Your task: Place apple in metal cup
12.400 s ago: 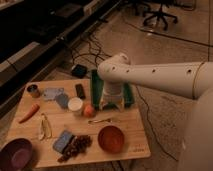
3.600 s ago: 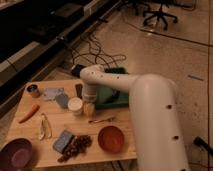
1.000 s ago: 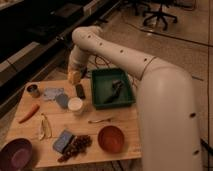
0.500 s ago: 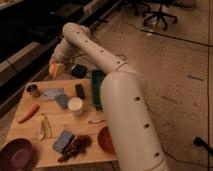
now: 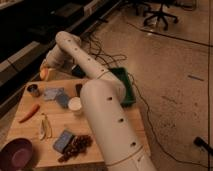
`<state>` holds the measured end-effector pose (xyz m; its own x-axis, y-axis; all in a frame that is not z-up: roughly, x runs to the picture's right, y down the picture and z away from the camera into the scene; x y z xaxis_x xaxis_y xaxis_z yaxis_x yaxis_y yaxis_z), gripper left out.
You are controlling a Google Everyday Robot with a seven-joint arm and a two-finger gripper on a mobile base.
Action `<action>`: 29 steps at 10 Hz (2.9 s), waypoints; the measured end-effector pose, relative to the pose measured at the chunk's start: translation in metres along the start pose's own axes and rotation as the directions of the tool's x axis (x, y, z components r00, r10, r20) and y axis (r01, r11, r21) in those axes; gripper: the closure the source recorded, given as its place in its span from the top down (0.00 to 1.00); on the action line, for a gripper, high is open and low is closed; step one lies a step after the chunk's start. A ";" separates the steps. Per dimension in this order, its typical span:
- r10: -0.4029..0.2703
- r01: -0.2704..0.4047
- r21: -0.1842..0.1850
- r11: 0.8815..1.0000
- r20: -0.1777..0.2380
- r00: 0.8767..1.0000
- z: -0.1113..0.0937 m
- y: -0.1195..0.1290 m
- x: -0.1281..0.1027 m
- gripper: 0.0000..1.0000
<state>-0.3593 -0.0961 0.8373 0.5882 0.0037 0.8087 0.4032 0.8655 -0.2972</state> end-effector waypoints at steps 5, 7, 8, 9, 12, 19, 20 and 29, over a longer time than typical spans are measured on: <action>-0.054 0.048 0.130 0.990 0.044 0.998 0.027 0.004 0.010 0.00; -0.068 0.053 0.164 0.985 0.092 0.993 0.028 -0.006 0.009 0.00; -0.077 0.056 0.168 0.984 0.125 0.989 0.033 -0.013 0.003 0.00; -0.078 0.052 0.173 0.984 0.147 0.986 0.037 -0.017 -0.002 0.00; -0.069 0.035 0.195 0.980 0.169 0.983 0.047 -0.026 -0.010 0.00; -0.037 0.007 0.215 0.977 0.134 0.990 0.077 -0.032 -0.020 0.00; -0.037 0.007 0.212 0.977 0.137 0.990 0.082 -0.034 -0.024 0.00; 0.009 -0.035 0.171 0.985 0.152 0.988 0.117 -0.038 -0.020 0.00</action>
<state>-0.4685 -0.0710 0.8914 0.4788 0.0875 0.8736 0.2563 0.9378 -0.2344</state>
